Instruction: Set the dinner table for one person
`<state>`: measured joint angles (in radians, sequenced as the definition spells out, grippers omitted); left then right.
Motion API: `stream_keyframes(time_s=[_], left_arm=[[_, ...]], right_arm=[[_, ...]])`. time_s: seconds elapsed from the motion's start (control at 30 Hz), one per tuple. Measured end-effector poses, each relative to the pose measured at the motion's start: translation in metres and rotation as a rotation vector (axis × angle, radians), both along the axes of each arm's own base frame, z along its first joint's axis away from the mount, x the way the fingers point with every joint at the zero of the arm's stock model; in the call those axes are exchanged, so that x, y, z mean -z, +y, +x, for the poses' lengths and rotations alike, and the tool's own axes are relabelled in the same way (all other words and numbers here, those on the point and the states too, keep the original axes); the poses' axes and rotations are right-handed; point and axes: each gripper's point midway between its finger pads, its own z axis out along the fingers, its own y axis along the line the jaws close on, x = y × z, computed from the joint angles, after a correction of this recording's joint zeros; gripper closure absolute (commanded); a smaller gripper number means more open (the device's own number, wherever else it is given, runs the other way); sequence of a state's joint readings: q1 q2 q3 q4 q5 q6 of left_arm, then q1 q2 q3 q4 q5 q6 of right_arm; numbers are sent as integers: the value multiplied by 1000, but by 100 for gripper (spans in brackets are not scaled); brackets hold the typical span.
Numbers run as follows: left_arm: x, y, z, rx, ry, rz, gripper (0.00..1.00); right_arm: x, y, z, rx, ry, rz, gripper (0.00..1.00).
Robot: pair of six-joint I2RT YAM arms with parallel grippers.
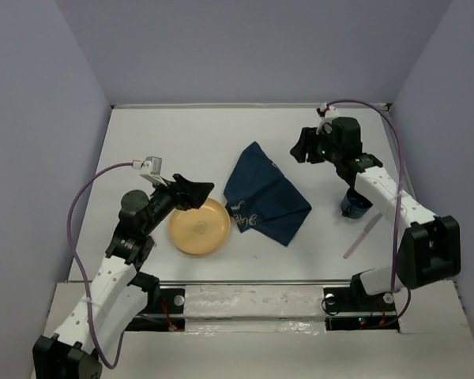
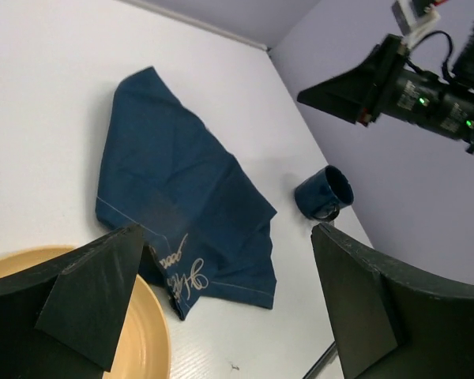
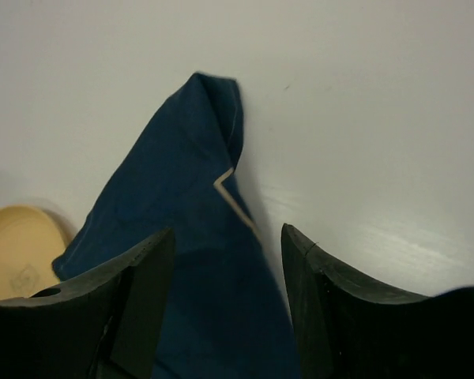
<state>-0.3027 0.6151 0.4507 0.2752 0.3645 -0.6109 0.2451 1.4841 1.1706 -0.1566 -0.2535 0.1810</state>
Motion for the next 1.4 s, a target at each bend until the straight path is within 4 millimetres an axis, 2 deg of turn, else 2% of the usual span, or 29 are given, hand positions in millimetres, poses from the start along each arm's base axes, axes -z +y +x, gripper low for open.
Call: stream_keyframes(time_s=[0.07,0.13,0.17,0.27,0.3,0.37,0.4,0.47,0.63,0.73,0.77,0.8,0.83,0.9,0.93,1.1,1.3,1.33,1.37,1.4], left_arm=[[13,-7,2,9,47,4,1],[25,-15,-1,19,78,6,1],[34,-21,-5,32,97,12,2],[49,-38,-16,61,132,33,8],[53,-45,-20,76,143,44,17],[61,-57,-27,94,162,63,23],[64,-60,-29,95,166,73,27],[74,-71,-35,97,188,101,31],[100,-87,-47,97,237,172,34],[121,-97,-60,112,267,242,35],[127,-100,-63,111,274,263,36],[134,-103,-65,110,282,289,37],[138,-104,-66,103,288,308,37],[147,-106,-69,99,296,340,38],[151,-108,-70,93,298,356,38],[160,-110,-72,65,307,385,43],[160,-115,-61,9,309,386,49],[159,-118,-59,3,311,383,50],[158,-122,-56,-2,314,382,51],[158,-126,-54,-8,317,379,51]], right_arm=[[10,9,-25,-13,25,19,51],[31,25,-57,-40,76,40,52],[39,27,-66,-50,96,38,51],[72,40,-101,-86,180,27,43],[80,39,-108,-86,205,14,34],[91,38,-116,-76,241,-14,27],[95,36,-115,-60,246,-27,22],[101,27,-109,0,246,-63,20],[129,6,-97,129,285,-152,20],[155,-2,-94,171,336,-218,38],[161,-3,-92,177,353,-233,49],[166,-4,-91,179,365,-245,74],[170,-3,-88,182,374,-253,84],[176,-2,-84,190,387,-263,98],[177,-2,-82,197,388,-264,100],[168,-16,-65,305,360,-256,100],[162,-44,-50,458,356,-199,99],[160,-47,-49,478,355,-185,92],[159,-47,-49,487,354,-175,77],[159,-47,-50,494,354,-165,68]])
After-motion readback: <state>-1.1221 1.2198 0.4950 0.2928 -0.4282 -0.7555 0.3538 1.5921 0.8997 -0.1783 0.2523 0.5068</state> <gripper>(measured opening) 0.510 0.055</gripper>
